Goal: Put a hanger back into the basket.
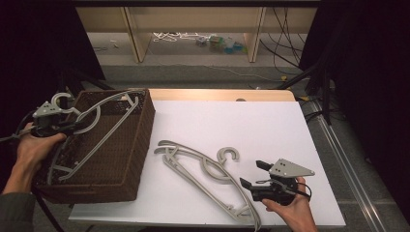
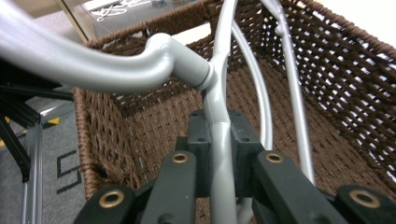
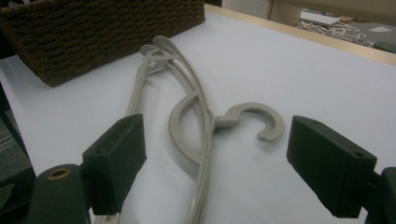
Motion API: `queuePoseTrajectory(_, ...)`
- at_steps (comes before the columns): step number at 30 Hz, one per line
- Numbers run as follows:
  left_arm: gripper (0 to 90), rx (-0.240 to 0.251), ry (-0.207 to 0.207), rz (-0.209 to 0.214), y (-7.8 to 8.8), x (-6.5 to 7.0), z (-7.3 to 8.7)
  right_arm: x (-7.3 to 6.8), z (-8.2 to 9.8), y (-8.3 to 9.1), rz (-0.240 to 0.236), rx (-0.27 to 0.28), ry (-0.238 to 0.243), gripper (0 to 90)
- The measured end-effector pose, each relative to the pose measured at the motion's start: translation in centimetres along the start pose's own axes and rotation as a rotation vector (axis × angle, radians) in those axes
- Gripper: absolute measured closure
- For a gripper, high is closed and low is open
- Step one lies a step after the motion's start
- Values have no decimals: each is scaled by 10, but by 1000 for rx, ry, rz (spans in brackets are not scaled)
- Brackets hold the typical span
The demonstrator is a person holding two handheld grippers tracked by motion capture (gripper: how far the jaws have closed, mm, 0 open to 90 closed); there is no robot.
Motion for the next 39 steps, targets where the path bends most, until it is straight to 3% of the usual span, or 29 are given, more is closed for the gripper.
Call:
queuePoseTrajectory(2, 819, -9, -9, 2, -2, 0, 1, 0, 0, 0, -4, -4, -2, 206)
queuePoseTrajectory(4, 819, 14, 21, 15, -8, 5, 0, 0, 0, 0, -4, -5, -1, 206)
queuePoseTrajectory(5, 819, -32, -20, 13, -9, 5, 2, 0, 0, 0, -4, -5, -1, 206)
queuePoseTrajectory(6, 818, -51, -33, 11, -11, 6, 4, -1, 1, 0, -10, -12, -13, 206)
queuePoseTrajectory(7, 818, -49, -20, 12, -13, 8, 4, -1, 1, 0, -10, -12, -13, 206)
queuePoseTrajectory(10, 817, -92, -37, -1, -21, 10, 8, 0, 0, 0, -3, -6, -3, 206)
queuePoseTrajectory(11, 817, -75, -25, -2, -27, 11, 9, 0, 0, 0, -3, -6, -3, 206)
queuePoseTrajectory(12, 815, -105, -23, -8, -28, 12, 11, 0, 0, 1, -3, -6, -3, 206)
queuePoseTrajectory(15, 813, -132, -15, -24, -34, 15, 15, 0, 1, 1, -5, -8, -4, 206)
queuePoseTrajectory(19, 809, -144, 24, -58, -41, 10, 20, 0, 0, 0, -8, -6, -2, 206)
queuePoseTrajectory(24, 806, -148, 27, -77, -46, 6, 26, -1, 0, -1, -11, -3, -5, 206)
queuePoseTrajectory(26, 804, -192, 5, -92, -50, 4, 35, -1, 2, 0, -7, -17, -6, 206)
queuePoseTrajectory(28, 789, -225, 8, -107, -54, 4, 45, -1, 1, -1, -11, -7, -8, 206)
queuePoseTrajectory(34, 758, -222, 85, -117, -49, -4, 48, -1, 2, -1, -12, -9, -8, 205)
queuePoseTrajectory(39, 569, -151, 134, -151, -38, -5, 38, -1, 1, -2, -11, -9, -8, 204)
Point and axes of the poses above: each handheld gripper's, and its own axes: y roughly backward along the jaws, z roughly out of its underside, x roughly to its right, the point moved 9 cm from there along -y, roughly forward along the jaws, and after that the axes turned 9 degrees about y, right-handed, at the moved point
